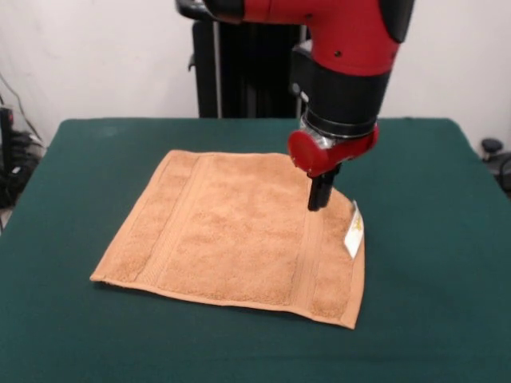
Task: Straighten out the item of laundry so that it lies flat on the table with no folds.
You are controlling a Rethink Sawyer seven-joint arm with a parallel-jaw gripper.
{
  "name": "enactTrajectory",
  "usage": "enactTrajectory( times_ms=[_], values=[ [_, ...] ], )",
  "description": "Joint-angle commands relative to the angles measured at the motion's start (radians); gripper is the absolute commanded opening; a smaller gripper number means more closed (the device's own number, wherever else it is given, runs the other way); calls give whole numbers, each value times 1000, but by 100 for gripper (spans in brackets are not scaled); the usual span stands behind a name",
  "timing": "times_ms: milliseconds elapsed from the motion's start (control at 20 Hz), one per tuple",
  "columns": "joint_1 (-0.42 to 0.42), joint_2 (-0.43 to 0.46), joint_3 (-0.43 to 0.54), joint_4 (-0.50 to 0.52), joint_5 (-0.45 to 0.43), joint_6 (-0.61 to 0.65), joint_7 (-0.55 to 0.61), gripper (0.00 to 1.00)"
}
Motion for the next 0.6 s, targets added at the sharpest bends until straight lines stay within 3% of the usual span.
enactTrajectory(
  times_ms=[50, 600],
  values=[
    [59, 121, 140, -40, 17, 129, -9, 0],
    [112, 202, 135, -150, 7, 194, -24, 0]
  ],
)
